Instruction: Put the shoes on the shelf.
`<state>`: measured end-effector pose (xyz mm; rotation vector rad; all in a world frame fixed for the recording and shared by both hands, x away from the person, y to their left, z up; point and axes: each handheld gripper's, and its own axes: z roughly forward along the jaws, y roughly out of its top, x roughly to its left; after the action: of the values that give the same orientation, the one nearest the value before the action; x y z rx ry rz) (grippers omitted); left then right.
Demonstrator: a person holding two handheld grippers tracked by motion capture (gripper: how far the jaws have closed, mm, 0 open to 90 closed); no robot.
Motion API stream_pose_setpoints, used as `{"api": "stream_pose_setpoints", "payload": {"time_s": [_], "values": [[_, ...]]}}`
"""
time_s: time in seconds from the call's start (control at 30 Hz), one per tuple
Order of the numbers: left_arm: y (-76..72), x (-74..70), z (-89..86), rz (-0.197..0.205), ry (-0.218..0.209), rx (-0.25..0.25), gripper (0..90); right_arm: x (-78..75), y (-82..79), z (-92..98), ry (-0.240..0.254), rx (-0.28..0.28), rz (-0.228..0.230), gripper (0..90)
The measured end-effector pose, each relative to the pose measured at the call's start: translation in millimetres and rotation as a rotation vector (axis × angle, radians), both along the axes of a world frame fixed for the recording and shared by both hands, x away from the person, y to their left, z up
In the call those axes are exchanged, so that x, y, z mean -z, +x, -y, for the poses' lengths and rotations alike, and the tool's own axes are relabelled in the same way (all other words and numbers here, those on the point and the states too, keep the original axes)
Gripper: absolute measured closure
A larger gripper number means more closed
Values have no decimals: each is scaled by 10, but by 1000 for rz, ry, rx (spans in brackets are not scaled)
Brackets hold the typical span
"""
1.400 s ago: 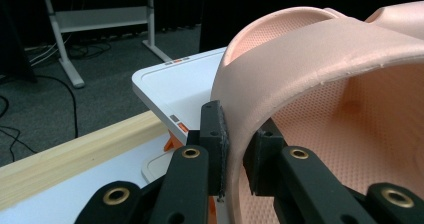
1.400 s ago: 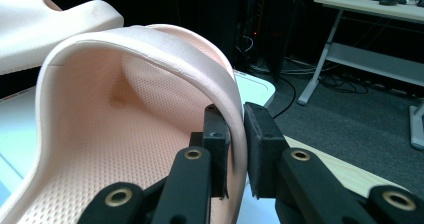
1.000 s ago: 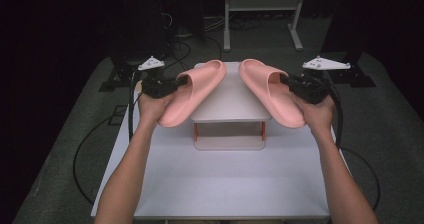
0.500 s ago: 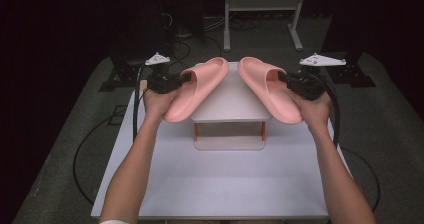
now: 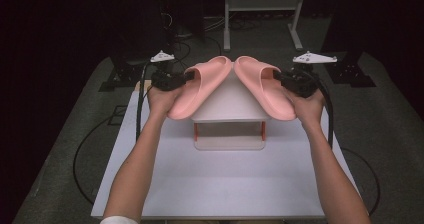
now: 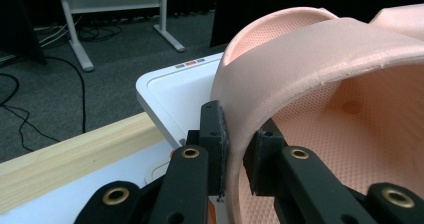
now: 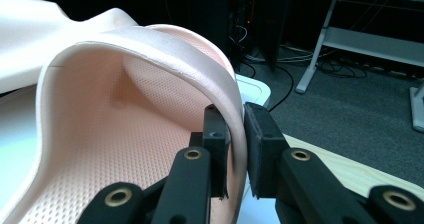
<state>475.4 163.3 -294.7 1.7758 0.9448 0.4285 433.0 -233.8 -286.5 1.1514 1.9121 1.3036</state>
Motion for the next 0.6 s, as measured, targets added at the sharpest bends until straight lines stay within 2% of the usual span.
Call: {"api": "stream_pose_setpoints", "payload": {"time_s": [0.47,0.6], "values": [[40,-30,81,-17,16,-23,795,0,65,-49,10,21,-11,800],[52,-43,113,-17,9,-33,783,7,81,-51,14,29,-17,798]]}}
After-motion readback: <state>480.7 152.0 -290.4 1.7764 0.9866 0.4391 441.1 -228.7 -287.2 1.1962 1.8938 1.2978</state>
